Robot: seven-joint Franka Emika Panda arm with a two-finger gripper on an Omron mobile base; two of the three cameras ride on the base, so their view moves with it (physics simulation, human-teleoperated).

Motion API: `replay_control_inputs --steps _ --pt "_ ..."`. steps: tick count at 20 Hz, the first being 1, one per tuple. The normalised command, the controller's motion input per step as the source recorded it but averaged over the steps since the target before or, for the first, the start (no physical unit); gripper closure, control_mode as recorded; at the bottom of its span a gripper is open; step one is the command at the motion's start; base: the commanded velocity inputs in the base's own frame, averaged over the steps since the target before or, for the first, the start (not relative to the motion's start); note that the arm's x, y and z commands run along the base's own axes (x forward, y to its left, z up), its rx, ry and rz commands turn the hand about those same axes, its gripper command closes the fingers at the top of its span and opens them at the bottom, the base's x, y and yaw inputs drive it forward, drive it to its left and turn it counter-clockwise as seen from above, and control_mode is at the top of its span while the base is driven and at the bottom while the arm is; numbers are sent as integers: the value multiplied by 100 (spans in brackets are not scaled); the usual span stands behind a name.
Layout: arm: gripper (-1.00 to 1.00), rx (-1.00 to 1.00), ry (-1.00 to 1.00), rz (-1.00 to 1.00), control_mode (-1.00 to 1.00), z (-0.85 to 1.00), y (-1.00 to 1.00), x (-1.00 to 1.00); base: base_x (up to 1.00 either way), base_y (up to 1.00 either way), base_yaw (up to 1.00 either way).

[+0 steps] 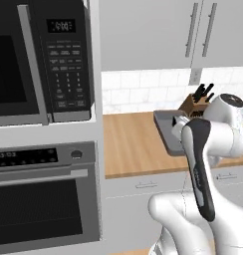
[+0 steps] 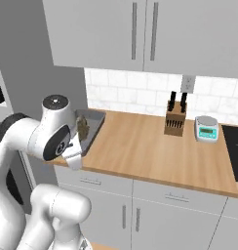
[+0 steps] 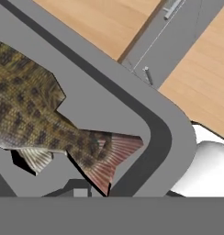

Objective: Take the meat container that has the fish and place it on the second highest rack of the freezer. Then take the vegetable container that has the bell pepper and potato and place it on the highest rack of the freezer.

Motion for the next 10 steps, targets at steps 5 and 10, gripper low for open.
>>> replay_control_inputs --steps 5,10 --pt "100 0 24 0 -100 100 0 -100 0 0 0" --pt "100 0 4 0 -100 44 0 -90 0 0 0"
